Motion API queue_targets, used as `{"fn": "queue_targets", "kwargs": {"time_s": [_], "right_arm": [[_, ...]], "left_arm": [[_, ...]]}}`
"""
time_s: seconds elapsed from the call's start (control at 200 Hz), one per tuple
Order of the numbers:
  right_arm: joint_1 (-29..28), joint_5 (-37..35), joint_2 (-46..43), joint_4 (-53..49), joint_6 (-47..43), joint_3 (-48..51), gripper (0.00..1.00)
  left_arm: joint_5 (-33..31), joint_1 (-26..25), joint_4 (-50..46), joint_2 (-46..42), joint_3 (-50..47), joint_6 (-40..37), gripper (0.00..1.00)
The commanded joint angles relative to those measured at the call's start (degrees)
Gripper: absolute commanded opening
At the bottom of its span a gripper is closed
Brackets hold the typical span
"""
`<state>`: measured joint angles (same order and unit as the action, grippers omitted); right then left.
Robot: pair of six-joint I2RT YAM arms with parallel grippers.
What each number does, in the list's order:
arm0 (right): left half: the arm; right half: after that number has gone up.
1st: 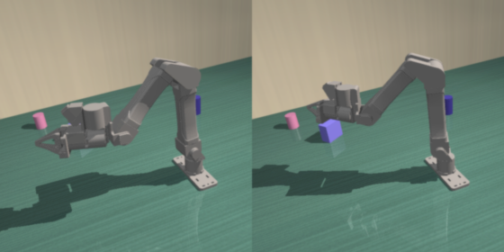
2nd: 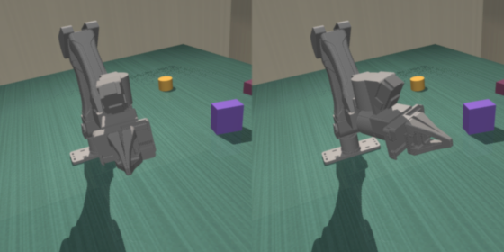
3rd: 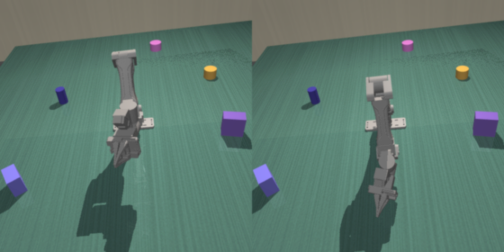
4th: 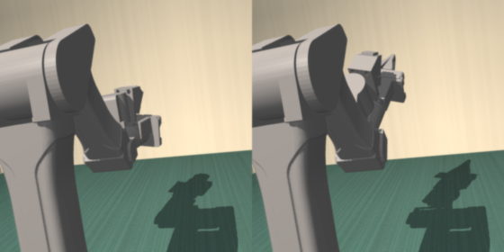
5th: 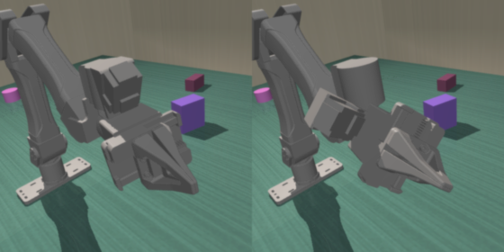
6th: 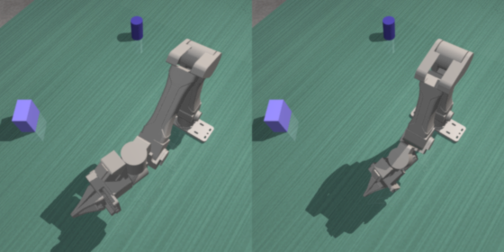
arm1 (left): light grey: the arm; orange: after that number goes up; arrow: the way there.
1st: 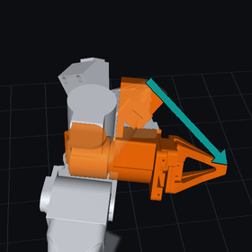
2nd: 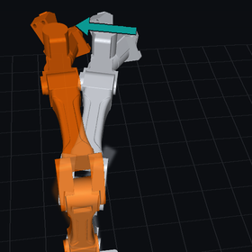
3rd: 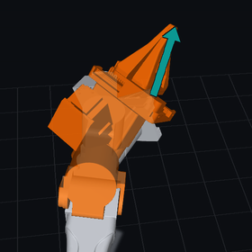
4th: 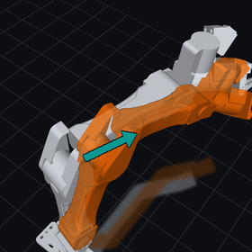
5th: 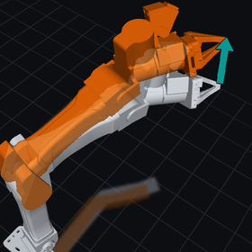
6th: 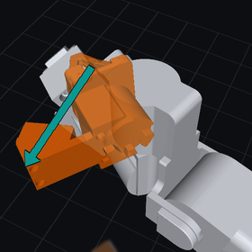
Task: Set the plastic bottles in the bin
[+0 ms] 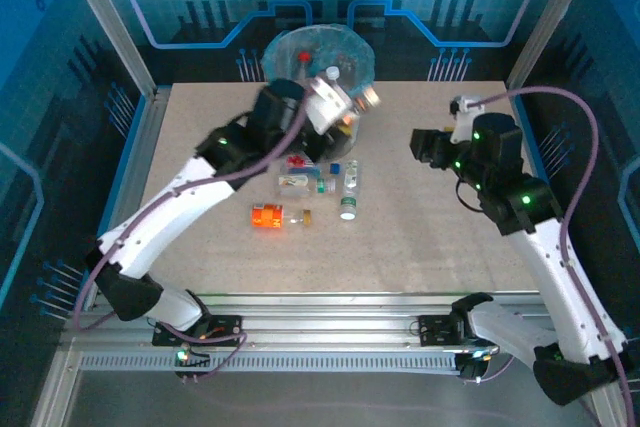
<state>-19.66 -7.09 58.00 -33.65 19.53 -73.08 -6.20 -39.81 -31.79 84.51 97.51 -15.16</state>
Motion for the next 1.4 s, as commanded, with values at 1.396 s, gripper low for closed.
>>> {"fn": "queue_targets", "kwargs": {"time_s": [1.396], "right_arm": [[-15.2, -3.1, 20.2, 6.7, -4.7, -17.2, 0.71]], "left_arm": [[-0.4, 20.5, -11.0, 38.3, 42.2, 23.8, 0.66]]}}
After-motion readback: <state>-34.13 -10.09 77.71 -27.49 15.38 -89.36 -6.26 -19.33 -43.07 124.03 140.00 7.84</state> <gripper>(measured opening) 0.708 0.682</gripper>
